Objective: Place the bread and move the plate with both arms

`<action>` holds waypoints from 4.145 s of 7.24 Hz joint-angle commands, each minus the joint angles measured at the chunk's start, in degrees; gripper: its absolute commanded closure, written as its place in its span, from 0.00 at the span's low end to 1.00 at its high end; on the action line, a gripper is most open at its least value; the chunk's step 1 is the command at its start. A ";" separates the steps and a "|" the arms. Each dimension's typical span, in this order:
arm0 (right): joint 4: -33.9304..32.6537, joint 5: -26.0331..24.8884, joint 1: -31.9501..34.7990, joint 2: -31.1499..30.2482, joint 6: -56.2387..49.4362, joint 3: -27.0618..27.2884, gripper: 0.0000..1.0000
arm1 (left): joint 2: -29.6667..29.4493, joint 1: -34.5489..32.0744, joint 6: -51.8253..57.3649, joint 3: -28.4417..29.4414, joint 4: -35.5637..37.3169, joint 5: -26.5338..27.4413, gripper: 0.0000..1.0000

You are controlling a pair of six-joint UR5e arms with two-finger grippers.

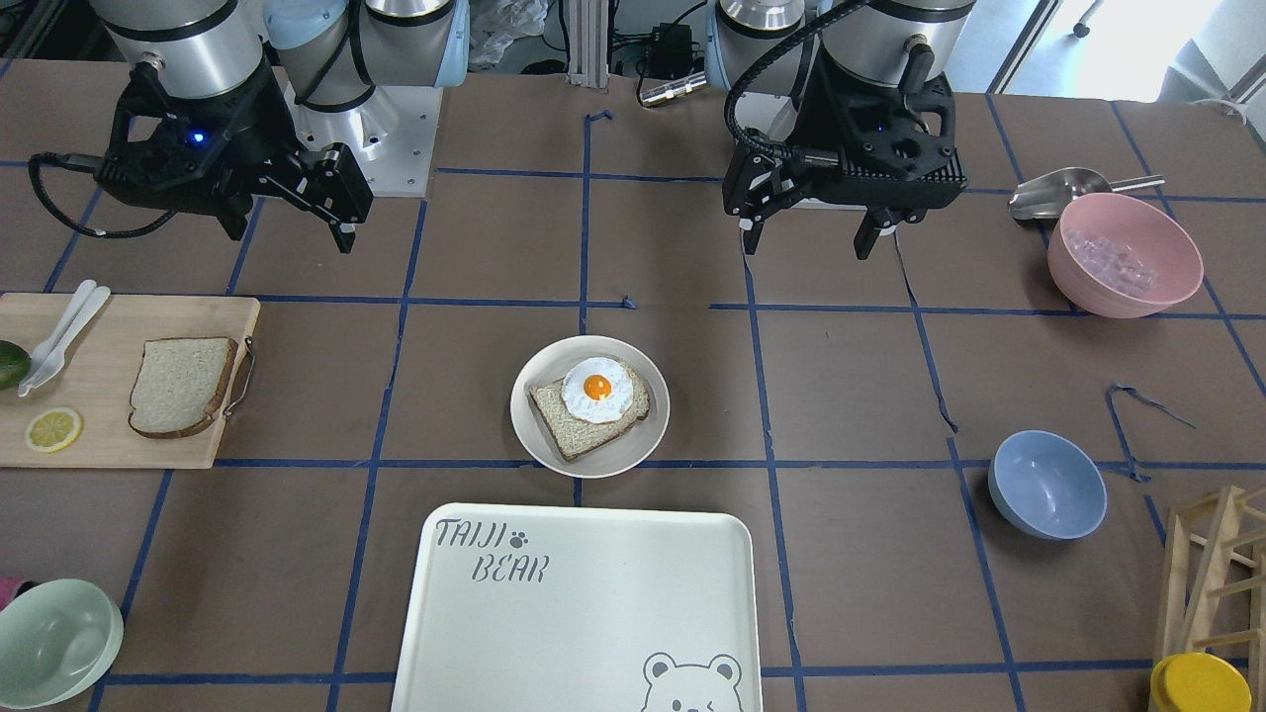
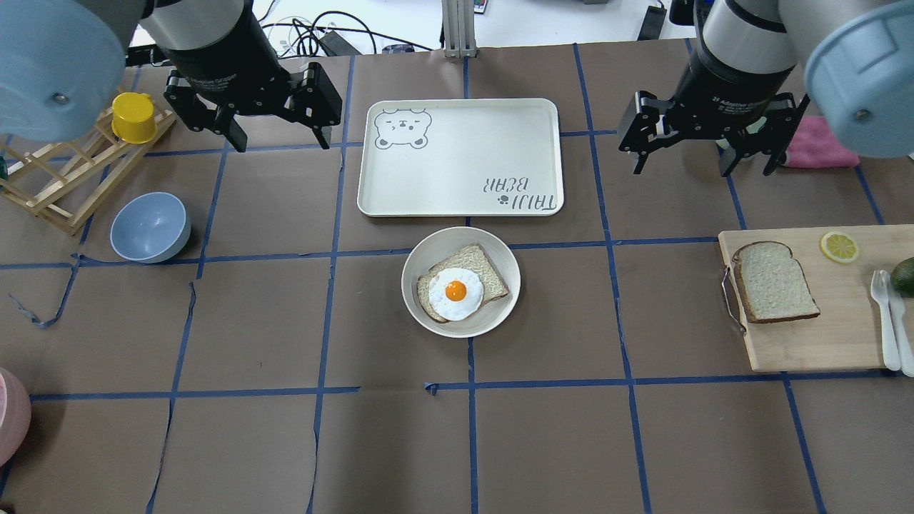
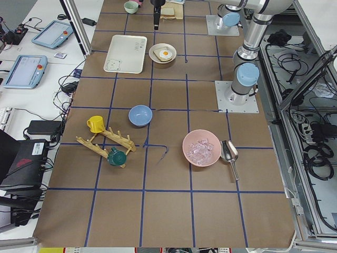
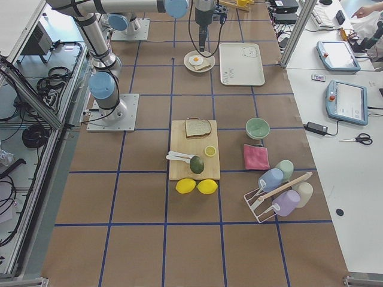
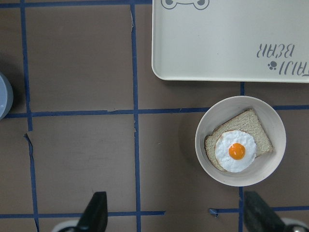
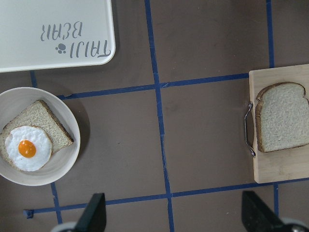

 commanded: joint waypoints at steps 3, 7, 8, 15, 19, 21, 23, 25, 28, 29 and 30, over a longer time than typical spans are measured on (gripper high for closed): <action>0.07 0.00 0.00 0.00 0.00 0.09 0.00 | -0.01 0.00 0.07 0.00 0.00 0.22 0.00; 1.47 -0.09 -0.09 0.70 0.09 0.27 0.00 | -0.01 0.00 -0.02 0.00 0.00 0.13 0.00; 1.30 -0.17 -0.18 0.88 0.00 0.53 0.00 | 0.08 0.00 0.07 0.00 -0.08 0.22 0.00; -6.04 -2.63 -7.72 9.22 -6.03 6.39 0.00 | 0.08 0.00 0.07 0.00 -0.08 0.22 0.00; -23.81 -5.80 -15.01 13.43 -11.85 17.56 0.26 | 0.08 -0.09 0.07 0.00 -0.08 0.22 0.00; -26.30 -7.89 -15.73 16.33 -12.13 17.93 0.44 | 0.08 -0.09 0.42 0.00 0.00 0.22 0.00; -26.65 -8.61 -16.79 18.18 -12.13 18.02 0.44 | -0.09 -0.09 0.94 0.09 0.18 0.22 0.00; -28.31 -10.36 -16.88 20.03 -12.04 18.20 0.44 | -0.28 -0.18 0.86 0.00 0.53 -0.14 0.00; -28.85 -10.54 -17.14 21.35 -12.04 18.28 0.44 | -0.10 -0.18 0.77 0.00 0.27 0.04 0.00; -28.85 -10.20 -19.14 21.79 -12.04 18.28 0.45 | -0.10 -0.18 0.77 0.09 0.09 -0.04 0.00; -28.85 -10.11 -19.60 22.32 -12.13 18.28 0.45 | -0.10 -0.18 0.77 0.09 0.09 -0.13 0.00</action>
